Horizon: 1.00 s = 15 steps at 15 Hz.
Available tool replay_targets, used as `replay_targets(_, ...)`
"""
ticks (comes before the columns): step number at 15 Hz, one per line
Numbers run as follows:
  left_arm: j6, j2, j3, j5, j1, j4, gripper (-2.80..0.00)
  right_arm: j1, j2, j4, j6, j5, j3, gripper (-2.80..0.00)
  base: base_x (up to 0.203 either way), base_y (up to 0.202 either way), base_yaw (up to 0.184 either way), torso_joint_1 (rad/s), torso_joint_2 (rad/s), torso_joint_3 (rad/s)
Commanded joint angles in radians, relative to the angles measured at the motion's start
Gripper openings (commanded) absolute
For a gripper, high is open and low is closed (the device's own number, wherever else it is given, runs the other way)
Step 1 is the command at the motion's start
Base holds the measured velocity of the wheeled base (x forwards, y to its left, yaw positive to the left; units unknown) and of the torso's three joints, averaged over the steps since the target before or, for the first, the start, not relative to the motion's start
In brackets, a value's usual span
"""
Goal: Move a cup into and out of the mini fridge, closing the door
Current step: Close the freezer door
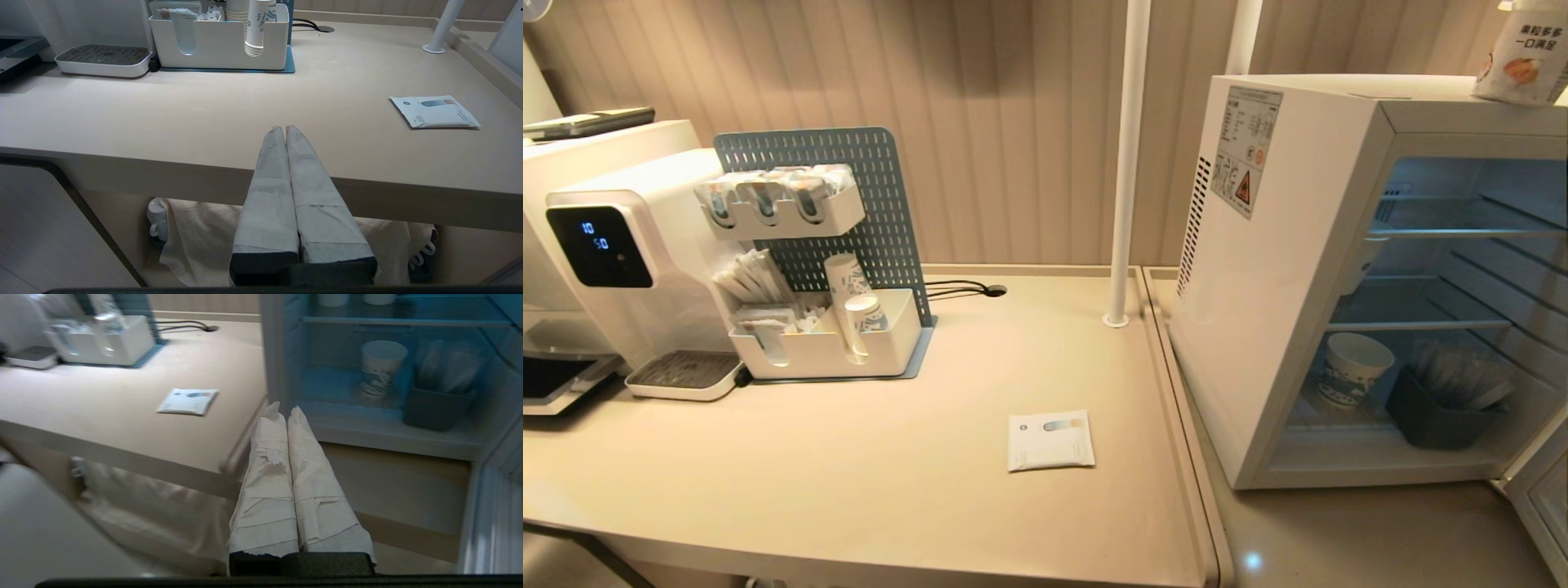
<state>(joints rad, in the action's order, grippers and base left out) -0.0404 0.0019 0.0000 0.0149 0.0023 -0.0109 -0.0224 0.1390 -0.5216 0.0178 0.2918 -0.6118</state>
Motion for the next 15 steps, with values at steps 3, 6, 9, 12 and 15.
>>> replay_targets(3,-0.001,0.0,0.002,0.0,0.001,-0.001,-2.8,0.014,-0.118,0.461,-0.091,-0.183,0.435,-2.8,0.0,0.0,0.0,0.0,0.0,0.0)
replay_targets(6,-0.001,0.0,0.002,0.0,0.001,-0.001,-2.8,0.017,-0.135,0.565,-0.141,-0.249,0.621,-2.8,0.0,0.0,0.0,0.0,0.0,0.0)
replay_targets(9,-0.001,0.0,0.002,0.0,0.001,-0.001,-2.8,0.019,-0.14,0.498,-0.087,-0.274,0.605,-2.8,0.0,0.0,0.0,0.0,0.0,0.0)
replay_targets(12,-0.001,0.0,0.002,0.0,0.001,-0.001,-2.8,0.019,-0.139,0.508,-0.082,-0.275,0.607,-2.8,-0.024,0.0,-0.002,0.002,0.0,0.001)
replay_targets(15,-0.001,0.0,0.002,0.0,0.001,-0.001,-2.8,0.019,-0.139,0.482,-0.082,-0.275,0.6,-2.8,-0.176,0.0,0.001,0.004,0.0,0.008)
